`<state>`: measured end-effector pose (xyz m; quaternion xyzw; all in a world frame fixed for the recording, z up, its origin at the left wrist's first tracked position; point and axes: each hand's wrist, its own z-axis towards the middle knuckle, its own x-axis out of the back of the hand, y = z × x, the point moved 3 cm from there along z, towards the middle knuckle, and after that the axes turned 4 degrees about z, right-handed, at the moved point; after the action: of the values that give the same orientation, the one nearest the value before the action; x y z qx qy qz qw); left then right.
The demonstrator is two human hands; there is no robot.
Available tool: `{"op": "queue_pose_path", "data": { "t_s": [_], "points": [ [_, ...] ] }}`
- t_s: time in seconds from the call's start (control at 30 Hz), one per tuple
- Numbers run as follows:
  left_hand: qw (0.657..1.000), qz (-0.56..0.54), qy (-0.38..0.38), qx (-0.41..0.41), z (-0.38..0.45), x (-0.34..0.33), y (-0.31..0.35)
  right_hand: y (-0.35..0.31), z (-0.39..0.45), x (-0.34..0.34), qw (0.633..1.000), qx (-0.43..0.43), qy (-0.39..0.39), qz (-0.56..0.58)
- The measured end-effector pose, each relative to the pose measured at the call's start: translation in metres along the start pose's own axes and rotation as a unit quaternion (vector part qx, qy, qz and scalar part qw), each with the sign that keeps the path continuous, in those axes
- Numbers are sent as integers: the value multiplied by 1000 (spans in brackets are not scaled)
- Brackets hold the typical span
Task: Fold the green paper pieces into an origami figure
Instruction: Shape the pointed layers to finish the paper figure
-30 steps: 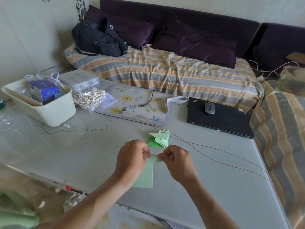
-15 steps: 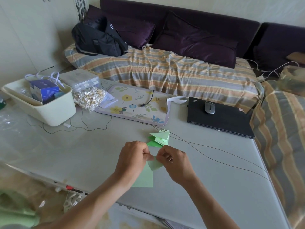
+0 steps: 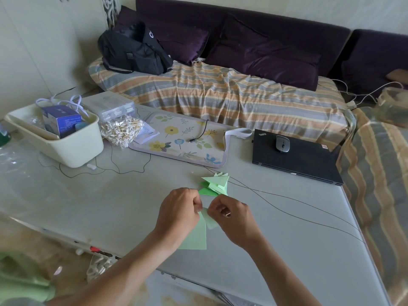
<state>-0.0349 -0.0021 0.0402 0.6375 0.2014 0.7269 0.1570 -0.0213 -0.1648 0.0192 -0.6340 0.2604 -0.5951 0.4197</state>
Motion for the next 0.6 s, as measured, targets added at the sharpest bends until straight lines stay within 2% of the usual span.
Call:
{"op": "queue_pose_path", "data": {
  "t_s": [0.13,0.43,0.6],
  "points": [
    [999,3,-11,-32,-2,-4,5,-1,0,-3,1000,12,1,-15],
    [998,13,40,-41,-3,0,7,3,2,-1,998,4,57,-29],
    [998,-10,-3,-64,-4,-6,10,2,1,0,997,40,60,-42]
  ]
}}
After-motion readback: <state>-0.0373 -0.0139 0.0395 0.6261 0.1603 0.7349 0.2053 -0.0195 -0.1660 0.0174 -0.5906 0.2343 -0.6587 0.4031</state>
